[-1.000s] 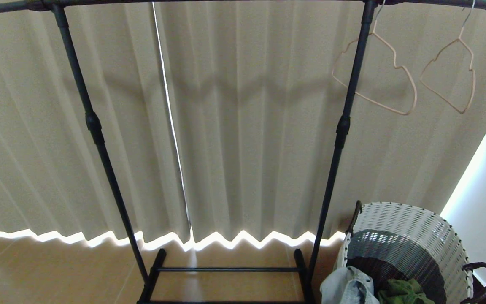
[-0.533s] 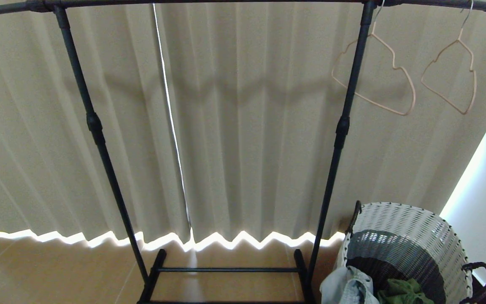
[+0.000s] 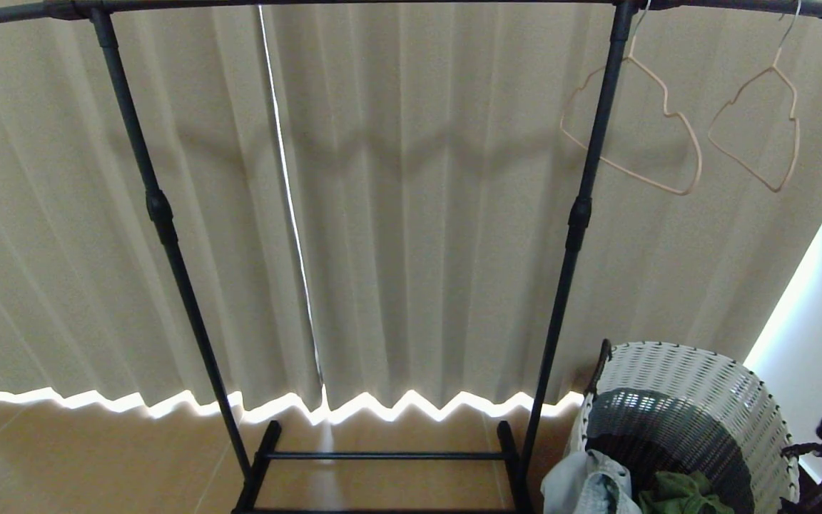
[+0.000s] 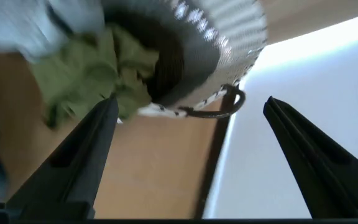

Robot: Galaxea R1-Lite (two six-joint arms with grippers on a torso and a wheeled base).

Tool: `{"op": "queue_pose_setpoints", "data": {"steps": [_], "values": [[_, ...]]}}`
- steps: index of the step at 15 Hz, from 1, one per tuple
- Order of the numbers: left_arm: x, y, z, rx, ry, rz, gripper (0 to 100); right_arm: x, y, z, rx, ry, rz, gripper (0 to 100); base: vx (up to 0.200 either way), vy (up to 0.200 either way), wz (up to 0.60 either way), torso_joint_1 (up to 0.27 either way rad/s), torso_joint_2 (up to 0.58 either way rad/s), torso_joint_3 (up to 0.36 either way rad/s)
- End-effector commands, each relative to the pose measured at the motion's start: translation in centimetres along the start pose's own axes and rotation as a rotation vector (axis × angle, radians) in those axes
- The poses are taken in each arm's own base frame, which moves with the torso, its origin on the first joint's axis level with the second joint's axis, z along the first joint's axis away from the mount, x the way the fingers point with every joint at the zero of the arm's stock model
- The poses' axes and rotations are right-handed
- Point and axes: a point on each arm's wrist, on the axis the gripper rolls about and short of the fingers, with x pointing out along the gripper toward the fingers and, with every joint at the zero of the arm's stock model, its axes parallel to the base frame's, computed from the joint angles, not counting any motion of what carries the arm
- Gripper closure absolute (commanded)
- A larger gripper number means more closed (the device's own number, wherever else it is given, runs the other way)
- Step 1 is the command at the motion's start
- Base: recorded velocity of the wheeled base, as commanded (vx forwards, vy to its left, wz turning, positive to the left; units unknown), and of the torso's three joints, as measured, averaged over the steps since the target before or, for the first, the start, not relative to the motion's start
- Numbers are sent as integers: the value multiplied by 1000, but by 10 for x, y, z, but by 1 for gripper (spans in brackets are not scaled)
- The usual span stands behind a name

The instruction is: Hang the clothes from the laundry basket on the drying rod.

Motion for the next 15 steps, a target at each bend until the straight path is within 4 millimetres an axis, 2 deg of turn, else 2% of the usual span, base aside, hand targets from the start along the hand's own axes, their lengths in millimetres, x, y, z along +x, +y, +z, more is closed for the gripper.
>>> {"op": "queue_pose_setpoints", "data": {"steps": [1, 4, 8, 12, 15], "values": [[0, 0, 0, 0, -1, -1, 0, 71, -1, -7, -108, 214, 139, 0, 0, 0, 0, 0, 0, 0], [0, 0, 0, 0, -1, -1, 0, 101, 9, -13, -131, 193, 235, 0, 0, 0, 0, 0, 0, 0], [0, 0, 0, 0, -1, -1, 0, 126, 13, -13, -138, 174, 259, 0, 0, 0, 0, 0, 0, 0], [0, 0, 0, 0, -1, -1, 0, 134, 14, -12, -129, 135, 293, 0, 0, 0, 0, 0, 0, 0], [0, 0, 0, 0, -1, -1, 0, 146, 14, -11, -128, 110, 276, 0, 0, 0, 0, 0, 0, 0]]}}
